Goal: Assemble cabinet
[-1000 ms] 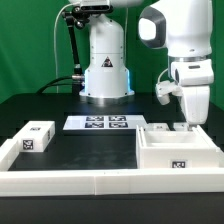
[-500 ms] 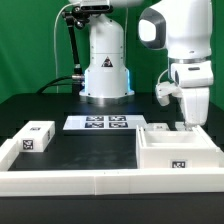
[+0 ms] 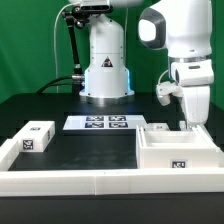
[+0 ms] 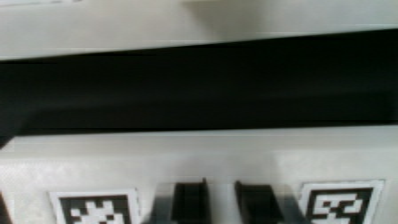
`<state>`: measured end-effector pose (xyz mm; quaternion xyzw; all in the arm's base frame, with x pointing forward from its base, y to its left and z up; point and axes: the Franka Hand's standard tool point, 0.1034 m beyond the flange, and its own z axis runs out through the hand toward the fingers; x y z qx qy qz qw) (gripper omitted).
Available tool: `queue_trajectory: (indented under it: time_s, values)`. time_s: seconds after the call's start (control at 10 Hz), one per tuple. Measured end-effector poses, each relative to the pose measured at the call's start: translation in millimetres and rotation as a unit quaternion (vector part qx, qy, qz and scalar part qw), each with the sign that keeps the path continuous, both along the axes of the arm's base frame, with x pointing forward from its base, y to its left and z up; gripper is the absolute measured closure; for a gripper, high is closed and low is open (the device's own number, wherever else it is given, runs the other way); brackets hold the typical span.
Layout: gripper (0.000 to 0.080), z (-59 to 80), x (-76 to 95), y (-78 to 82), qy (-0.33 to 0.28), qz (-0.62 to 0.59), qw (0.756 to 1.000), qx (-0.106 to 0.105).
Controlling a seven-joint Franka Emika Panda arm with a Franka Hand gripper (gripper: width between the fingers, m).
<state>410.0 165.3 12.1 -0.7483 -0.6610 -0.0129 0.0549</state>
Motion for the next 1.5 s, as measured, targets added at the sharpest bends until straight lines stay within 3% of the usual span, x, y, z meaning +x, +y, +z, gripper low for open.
queue_trajectory:
  time_s: [0.2, 0.7, 0.8, 1.0, 1.5]
  values:
    - [0.0728, 5.0, 1.5, -1.8, -0.003, -0.007, 1.000, -0.002]
    - [0.0728, 45.7, 16.8, -22.9, -0.028, -0.008, 0.999, -0.021]
    - [0.0728, 47.6, 20.0, -35.0, -0.032, -0.002, 0.999, -0.021]
    - [0.0728, 46.0, 19.1, -34.3, -0.029, -0.010, 0.999, -0.021]
    - [0.0728, 45.9, 30.7, -52.2, -0.033, -0.010, 0.999, -0.022]
